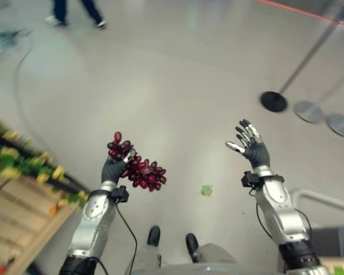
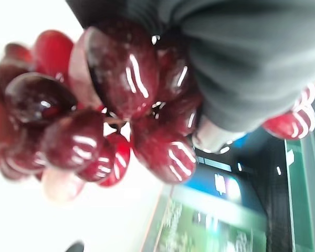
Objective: Pick up the fruits from the basket on one side to the basket on the other side
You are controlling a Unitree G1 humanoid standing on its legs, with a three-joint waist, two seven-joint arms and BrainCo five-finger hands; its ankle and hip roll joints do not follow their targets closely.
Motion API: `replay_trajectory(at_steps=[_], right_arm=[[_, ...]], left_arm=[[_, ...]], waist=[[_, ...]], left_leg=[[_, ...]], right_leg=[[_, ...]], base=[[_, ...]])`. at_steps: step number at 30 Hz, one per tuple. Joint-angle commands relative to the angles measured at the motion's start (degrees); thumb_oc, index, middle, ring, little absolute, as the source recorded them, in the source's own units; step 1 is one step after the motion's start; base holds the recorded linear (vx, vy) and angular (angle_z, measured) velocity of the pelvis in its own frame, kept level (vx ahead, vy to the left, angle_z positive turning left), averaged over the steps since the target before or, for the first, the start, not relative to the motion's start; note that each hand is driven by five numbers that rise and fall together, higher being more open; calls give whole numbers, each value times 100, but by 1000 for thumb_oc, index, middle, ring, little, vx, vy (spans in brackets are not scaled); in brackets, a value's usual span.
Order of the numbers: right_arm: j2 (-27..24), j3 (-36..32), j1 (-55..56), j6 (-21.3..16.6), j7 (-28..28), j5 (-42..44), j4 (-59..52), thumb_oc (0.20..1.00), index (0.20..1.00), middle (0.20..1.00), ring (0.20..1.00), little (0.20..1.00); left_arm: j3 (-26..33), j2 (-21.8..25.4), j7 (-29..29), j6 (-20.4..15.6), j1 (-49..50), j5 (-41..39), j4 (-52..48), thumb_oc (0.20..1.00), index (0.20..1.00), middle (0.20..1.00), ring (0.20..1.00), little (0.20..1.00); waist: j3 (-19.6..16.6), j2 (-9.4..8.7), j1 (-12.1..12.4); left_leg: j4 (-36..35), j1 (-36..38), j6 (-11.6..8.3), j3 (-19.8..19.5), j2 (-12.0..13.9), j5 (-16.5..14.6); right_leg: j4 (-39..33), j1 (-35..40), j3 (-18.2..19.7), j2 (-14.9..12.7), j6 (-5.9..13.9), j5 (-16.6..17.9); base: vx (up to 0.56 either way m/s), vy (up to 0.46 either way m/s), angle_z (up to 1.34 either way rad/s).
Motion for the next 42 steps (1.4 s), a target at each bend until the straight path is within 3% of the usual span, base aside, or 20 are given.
replay_trajectory(at_steps=[1,3,4,5,6,7,8,13,14,17,18,22,28,35,42], right_arm=[[-202,-43,-248,-329,12,172,-417,1000,1000,1000,1000,1000],[-244,77,-463,-359,-39,170,-377,1000,1000,1000,1000,1000],[-243,78,-469,-361,-39,170,-375,1000,1000,1000,1000,1000],[-293,-139,-404,-408,-173,125,-421,1000,1000,1000,1000,1000],[-312,-186,-399,-409,-239,98,-423,1000,1000,1000,1000,1000],[-313,-184,-406,-409,-240,98,-422,1000,1000,1000,1000,1000],[-295,-210,-400,-396,-362,19,-332,1000,1000,1000,1000,1000],[-224,-197,-400,-364,-302,-45,-201,1000,1000,1000,1000,1000],[-234,-250,-392,-353,-280,-9,-195,1000,1000,1000,1000,1000],[-228,-259,-360,-326,-189,9,-209,1000,1000,1000,1000,1000],[-213,-337,-311,-334,-225,-17,-202,1000,1000,1000,1000,1000],[-126,-361,-196,-244,-69,56,-137,1000,1000,1000,1000,1000],[-45,-290,-271,-181,-39,37,-8,1000,1000,1000,1000,1000],[-31,-260,-361,-146,-137,5,274,1000,1000,1000,1000,1000],[-18,-87,-462,-42,-192,-33,749,1000,1000,1000,1000,1000]], left_arm=[[179,-45,-140,-600,-513,73,-549,200,200,200,200,200],[363,-39,-66,-664,-351,-81,-594,200,200,200,200,200],[368,-38,-66,-660,-351,-81,-601,200,200,200,200,200],[447,-102,-30,-667,-340,-152,-596,200,200,200,200,200],[451,-146,-24,-646,-352,-237,-575,200,200,200,200,200],[455,-147,-24,-645,-356,-237,-577,200,200,200,200,200],[450,-192,-34,-606,-334,-314,-486,200,200,200,200,200],[483,-177,-116,-583,-88,-312,-569,200,200,200,200,200],[539,-131,-189,-556,-43,-359,-611,200,200,200,200,200],[561,-104,-310,-515,-14,-430,-676,200,200,200,200,200],[546,-88,-319,-484,-24,-386,-715,200,200,200,200,200],[614,11,-552,-456,132,-492,-909,200,200,200,200,200],[822,192,-494,-512,130,-498,-1226,200,200,200,200,200],[900,120,-309,-621,-72,-636,-1471,200,200,200,200,200],[1028,203,-35,-737,-436,-747,-1720,200,200,200,200,200]], waist=[[41,0,-247],[28,77,-31],[9,76,-54],[161,119,-172],[191,120,-275],[189,122,-280],[166,182,-302],[52,231,-167],[75,205,-106],[98,195,-97],[108,245,-132],[-4,258,-29],[-65,74,267],[-107,-19,399],[-108,-69,500]], left_leg=[[-315,670,162,-132,-650,-552],[-212,497,63,-92,-551,-543],[-233,466,52,-114,-555,-499],[-24,226,-96,944,-98,-522],[63,158,-96,1570,206,-548],[65,136,-101,1567,207,-525],[32,230,-200,2302,709,-503],[-197,451,-375,2185,942,-349],[-199,578,-456,2227,1167,-317],[-75,756,-479,2302,1306,-526],[-178,676,-519,2453,1365,-279],[-571,843,-532,2310,1234,-310],[-951,830,-420,2123,1007,-259],[-1003,699,-327,1931,831,-248],[-966,664,-219,1821,698,-305]], right_leg=[[-457,-186,58,-266,533,-123],[-702,-132,-84,-370,485,-61],[-733,-154,-102,-381,490,-20],[-783,-76,-660,-691,520,-114],[-877,-25,-957,-842,567,-115],[-895,-36,-959,-840,567,-85],[-1077,54,-1520,-1051,605,-69],[-1220,477,-2044,-1298,686,-26],[-1082,521,-2204,-1429,723,-110],[-896,528,-2458,-1569,769,-204],[-907,613,-2615,-1597,802,-216],[-901,736,-2797,-1722,918,-162],[-759,757,-3191,-2053,1145,-60],[-558,736,-3420,-2203,1221,-62],[-236,628,-3400,-2239,1270,-60]], base=[[-1,-118,88],[48,-146,49],[-1,-140,30],[-91,-56,59],[-89,-57,102],[-56,-71,209],[-30,-43,225],[111,-11,147],[60,52,91],[39,75,85],[38,117,59],[116,150,60],[50,84,28],[45,45,25],[42,19,17]])
